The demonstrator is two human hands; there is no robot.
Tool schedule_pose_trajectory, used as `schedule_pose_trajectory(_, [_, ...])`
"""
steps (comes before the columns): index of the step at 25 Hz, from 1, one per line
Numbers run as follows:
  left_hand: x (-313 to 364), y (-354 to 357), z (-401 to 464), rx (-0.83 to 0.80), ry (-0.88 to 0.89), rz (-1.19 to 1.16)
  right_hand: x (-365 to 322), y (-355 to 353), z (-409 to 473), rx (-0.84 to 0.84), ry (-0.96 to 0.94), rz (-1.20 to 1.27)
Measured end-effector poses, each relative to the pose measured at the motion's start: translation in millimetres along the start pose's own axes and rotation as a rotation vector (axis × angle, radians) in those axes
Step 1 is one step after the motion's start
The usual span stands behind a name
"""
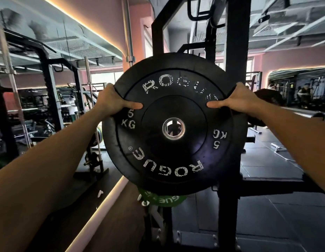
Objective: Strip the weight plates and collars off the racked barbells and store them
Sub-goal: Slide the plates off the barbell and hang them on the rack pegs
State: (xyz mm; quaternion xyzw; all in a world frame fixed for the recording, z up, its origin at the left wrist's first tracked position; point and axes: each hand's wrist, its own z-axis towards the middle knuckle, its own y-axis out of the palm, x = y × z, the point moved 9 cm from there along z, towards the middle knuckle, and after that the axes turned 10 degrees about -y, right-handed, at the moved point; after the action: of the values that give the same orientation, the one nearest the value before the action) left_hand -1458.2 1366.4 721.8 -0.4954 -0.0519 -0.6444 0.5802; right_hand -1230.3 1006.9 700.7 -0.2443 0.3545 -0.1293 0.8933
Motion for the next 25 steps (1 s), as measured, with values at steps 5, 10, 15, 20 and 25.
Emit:
schedule_pose_trajectory(5, [-46, 15, 58, -0.028, 0.007, -0.006, -15, 60, 25, -0.024, 0.009, -0.010])
schedule_pose_trajectory(10, [-87, 49, 128, -0.051, 0.023, -0.008, -12, 121, 64, -0.064, -0.052, 0.033])
schedule_pose_trajectory(15, [-127, 89, 199, -0.061, 0.011, -0.008, 18, 180, 125, -0.018, -0.027, -0.080])
schedule_pose_trajectory(20, [-162, 131, 259, -0.087, -0.018, -0.023, 62, 226, 187, 0.001, 0.069, -0.127])
schedule_pose_trajectory(25, [-199, 186, 321, -0.131, -0.037, -0.049, 95, 271, 222, 0.005, 0.067, -0.137])
